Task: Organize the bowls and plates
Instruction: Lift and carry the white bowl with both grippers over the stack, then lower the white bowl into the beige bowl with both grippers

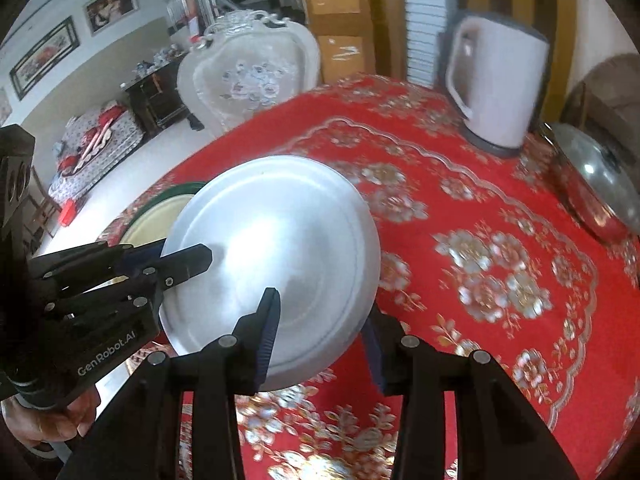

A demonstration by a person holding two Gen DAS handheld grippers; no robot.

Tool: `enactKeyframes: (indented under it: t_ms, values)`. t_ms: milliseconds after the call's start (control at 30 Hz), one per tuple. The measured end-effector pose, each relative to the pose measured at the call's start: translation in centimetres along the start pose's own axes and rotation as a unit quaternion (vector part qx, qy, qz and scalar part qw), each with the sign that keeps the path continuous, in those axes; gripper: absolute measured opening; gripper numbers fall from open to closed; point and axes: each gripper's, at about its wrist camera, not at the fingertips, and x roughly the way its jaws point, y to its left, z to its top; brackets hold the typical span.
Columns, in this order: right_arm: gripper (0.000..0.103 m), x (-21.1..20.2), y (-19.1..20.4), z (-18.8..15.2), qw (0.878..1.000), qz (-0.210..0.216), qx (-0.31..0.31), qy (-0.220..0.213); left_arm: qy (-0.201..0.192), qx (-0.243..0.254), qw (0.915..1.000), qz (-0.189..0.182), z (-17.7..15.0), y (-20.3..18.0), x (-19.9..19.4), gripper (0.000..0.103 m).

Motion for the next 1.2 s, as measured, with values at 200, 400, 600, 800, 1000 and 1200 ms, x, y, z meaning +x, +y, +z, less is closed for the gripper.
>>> enactKeyframes:
  t_ms: [200,400,600,800,1000,1200]
  values:
    - [0.041,1.4,3.5,1.5,0.999,0.023,-0.033,0.003,-0.009,-0.026,0.9993,0.024,-0.5,3.7,-1.7,0.017]
    - [0.041,3.0,6.8,2.6,0.997,0.046,-0.065,0.012,-0.003,-0.056,0.9974,0.045,-1.3,7.6,-2.2,0.017]
    - [0.041,5.1,9.2,2.9,0.994,0.049,-0.089,0.033,0.017,-0.080,0.9956,0.047,-2.7,10.3,-1.4,0.017]
    - [0.042,6.6,10.3,2.9,0.993,0.046,-0.097,0.046,0.032,-0.095,0.9939,0.046,-3.4,11.6,-0.2,0.017]
    - [0.042,6.9,10.4,3.0,0.994,0.037,-0.093,0.046,0.031,-0.093,0.9942,0.045,-3.4,11.6,0.1,0.017]
    - [0.046,7.1,10.3,2.9,0.995,0.032,-0.085,0.045,0.022,-0.088,0.9942,0.058,-3.4,11.5,0.3,0.017]
